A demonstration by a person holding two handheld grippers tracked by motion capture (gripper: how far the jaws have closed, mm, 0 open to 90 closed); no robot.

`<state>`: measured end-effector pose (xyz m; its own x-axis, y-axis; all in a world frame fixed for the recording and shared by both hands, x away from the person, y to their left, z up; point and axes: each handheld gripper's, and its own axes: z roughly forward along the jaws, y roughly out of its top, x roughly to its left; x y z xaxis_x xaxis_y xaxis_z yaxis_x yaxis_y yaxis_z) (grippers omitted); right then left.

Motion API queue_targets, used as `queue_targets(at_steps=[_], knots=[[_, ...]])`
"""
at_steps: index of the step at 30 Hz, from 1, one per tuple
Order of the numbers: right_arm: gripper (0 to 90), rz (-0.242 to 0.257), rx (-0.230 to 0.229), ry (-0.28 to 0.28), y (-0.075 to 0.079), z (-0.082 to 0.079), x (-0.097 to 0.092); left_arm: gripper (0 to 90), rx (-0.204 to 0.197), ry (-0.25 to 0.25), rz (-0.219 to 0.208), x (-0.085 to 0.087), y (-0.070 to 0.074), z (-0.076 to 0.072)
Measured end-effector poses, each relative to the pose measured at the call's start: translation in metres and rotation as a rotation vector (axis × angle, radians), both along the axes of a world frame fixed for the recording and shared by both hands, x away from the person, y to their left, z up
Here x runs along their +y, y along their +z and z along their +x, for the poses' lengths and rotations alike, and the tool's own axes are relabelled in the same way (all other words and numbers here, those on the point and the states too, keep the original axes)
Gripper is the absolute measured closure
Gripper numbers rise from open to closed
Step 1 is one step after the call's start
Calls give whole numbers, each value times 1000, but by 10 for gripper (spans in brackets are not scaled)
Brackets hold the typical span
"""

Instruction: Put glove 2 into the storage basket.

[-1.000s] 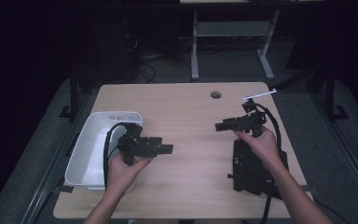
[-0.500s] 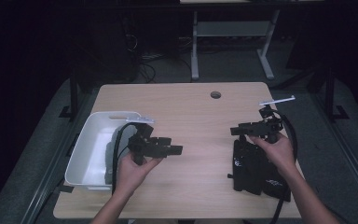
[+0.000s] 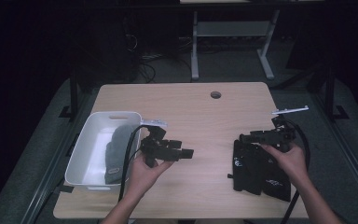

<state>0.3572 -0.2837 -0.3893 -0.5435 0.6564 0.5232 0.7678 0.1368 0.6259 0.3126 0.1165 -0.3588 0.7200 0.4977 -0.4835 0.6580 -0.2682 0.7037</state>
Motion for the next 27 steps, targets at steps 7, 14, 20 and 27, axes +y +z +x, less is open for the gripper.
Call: queue_targets(at_steps=[7,14,20,27], knots=[[310,-12,12,-29,-13,-9,-16,262,0,-20,4,-14,-6,-2],[310,-34,41,-63,-33,-24,-36,261,-3,-36,7,-27,-11,-4],[310,-57,33,-77,-40,-32,-48,261,-5,-52,14,-38,-15,-6],[310,-96,17,-88,-45,-42,-60,258,-3,-66,13,-49,-22,-7]])
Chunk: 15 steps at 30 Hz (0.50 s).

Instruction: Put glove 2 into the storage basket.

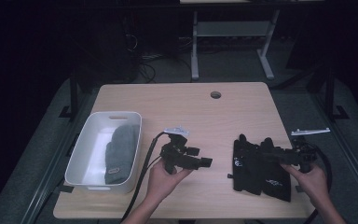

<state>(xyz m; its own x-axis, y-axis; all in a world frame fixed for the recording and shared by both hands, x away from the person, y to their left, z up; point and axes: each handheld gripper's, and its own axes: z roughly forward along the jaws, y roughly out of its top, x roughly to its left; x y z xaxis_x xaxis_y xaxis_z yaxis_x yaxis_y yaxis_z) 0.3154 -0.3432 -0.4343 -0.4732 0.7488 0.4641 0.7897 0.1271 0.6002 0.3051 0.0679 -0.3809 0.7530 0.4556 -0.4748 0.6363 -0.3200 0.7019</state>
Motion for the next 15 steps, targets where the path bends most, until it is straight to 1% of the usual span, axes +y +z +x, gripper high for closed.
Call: queue_targets(at_steps=[4,5,6,10,11,13,15], knots=[[313,-26,-7,-12,-4,-6,-7,258,0,-10,1,-5,-4,-1],[313,-26,-7,-12,-4,-6,-7,257,0,-10,1,-5,-4,-1],[316,-50,-10,-14,-6,-9,-11,257,5,-11,-3,-8,-5,-1],[323,-86,-6,-24,-11,-13,-17,255,10,-17,1,-12,-9,-2],[326,-96,-7,-27,-13,-14,-18,255,6,-22,4,-13,-10,-3],[332,-121,-11,-27,-15,-15,-18,255,13,-22,0,-14,-11,-3],[343,-161,-15,-19,-18,-16,-17,255,8,-24,1,-15,-12,-3]])
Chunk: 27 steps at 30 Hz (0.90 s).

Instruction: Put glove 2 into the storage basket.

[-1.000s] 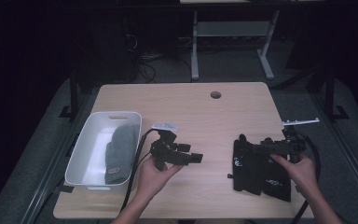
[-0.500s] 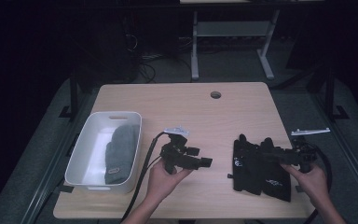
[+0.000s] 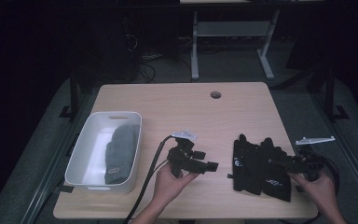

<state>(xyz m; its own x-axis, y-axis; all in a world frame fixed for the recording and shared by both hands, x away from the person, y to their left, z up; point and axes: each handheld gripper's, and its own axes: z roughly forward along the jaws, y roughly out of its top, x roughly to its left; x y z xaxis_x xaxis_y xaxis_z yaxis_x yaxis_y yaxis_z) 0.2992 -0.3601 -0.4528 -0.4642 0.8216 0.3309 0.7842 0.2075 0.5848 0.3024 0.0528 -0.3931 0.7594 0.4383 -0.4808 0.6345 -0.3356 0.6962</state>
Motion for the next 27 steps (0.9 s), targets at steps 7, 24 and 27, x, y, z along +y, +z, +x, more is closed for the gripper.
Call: queue_targets(at_steps=[7,24,27], knots=[[423,-169,-92,24,-9,-10,14,254,2,0,-2,-2,-3,-1],[762,-151,-161,-25,5,-19,13,255,-1,-1,10,-3,-8,-6],[761,-107,-173,-39,16,-23,12,255,-1,-1,8,-3,-8,-6]])
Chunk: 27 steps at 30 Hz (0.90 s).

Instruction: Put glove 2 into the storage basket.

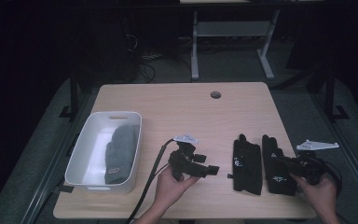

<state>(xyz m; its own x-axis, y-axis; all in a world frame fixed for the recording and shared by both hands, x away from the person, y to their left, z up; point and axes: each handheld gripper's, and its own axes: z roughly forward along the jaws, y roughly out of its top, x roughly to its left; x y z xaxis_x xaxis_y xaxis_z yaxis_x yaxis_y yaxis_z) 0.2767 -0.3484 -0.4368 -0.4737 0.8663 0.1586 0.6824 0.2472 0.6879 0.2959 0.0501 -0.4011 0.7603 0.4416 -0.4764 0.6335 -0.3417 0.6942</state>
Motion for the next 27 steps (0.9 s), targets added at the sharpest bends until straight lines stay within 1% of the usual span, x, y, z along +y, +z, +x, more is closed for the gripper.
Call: queue_targets(at_steps=[3,7,8,9,13,15,16,18,19,21,22,25,26,27], knots=[[761,12,-17,17,9,-2,7,245,2,-6,9,-2,-1,-2],[760,6,-33,43,18,1,22,245,-1,-9,13,-2,-2,-3],[760,14,-26,42,19,1,24,245,0,-8,12,-1,-1,-3],[760,23,-30,45,19,3,26,245,-1,-7,10,-1,-1,-3],[759,75,-23,41,21,8,34,245,-3,-3,7,1,-1,-4],[758,113,-8,41,21,12,39,245,-9,-5,12,1,-1,-4],[758,119,-12,43,20,14,41,245,-9,-5,12,1,-1,-4],[758,121,-12,47,20,15,44,245,-6,-8,13,1,-1,-5],[757,118,-17,52,20,19,52,245,-6,-10,15,2,-2,-5],[757,114,-20,57,20,20,55,245,-3,-9,13,2,-2,-5],[756,99,-14,60,18,23,63,245,-2,-7,11,2,-2,-5],[753,90,4,59,11,27,70,245,1,-6,5,3,-3,-5],[753,90,4,59,11,27,70,245,1,-6,5,3,-3,-5],[746,81,25,72,5,29,74,245,3,-7,10,2,-4,-5]])
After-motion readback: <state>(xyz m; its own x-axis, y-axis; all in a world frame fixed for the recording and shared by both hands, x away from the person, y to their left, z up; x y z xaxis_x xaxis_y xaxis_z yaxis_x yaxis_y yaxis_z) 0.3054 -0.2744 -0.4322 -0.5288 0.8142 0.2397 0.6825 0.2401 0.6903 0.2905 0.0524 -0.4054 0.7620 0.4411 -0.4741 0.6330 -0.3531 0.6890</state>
